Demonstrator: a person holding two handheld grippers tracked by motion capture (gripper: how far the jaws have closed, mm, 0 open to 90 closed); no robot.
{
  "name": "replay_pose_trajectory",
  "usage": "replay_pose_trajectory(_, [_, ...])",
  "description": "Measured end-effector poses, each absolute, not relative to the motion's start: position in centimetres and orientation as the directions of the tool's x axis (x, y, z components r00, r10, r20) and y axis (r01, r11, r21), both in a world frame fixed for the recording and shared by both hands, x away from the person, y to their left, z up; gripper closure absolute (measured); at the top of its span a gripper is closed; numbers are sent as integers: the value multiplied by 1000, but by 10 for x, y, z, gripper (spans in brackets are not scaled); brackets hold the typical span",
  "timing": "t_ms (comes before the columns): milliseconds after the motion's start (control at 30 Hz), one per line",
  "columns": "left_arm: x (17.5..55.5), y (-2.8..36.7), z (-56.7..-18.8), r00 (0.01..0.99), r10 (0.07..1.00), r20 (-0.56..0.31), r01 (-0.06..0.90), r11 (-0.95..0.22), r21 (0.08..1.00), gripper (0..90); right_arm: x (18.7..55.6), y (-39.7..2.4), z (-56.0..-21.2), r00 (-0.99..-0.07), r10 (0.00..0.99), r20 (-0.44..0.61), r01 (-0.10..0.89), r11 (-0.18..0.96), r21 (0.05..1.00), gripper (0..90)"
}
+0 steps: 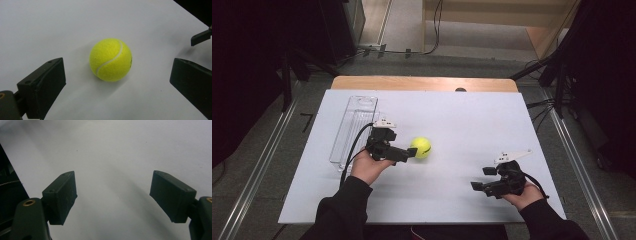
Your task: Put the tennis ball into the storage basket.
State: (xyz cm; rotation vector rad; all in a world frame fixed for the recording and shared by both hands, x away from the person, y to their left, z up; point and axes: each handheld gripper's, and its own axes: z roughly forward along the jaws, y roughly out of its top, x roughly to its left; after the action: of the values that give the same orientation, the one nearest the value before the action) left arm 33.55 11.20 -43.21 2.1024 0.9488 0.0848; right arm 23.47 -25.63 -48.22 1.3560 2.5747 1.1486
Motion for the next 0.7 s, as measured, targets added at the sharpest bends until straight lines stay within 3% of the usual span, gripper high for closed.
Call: replay_pose_trajectory(700, [355, 97, -428, 721, 655, -228, 588, -403, 702, 8, 235, -256, -482, -626, 716, 310, 708, 355, 610, 194])
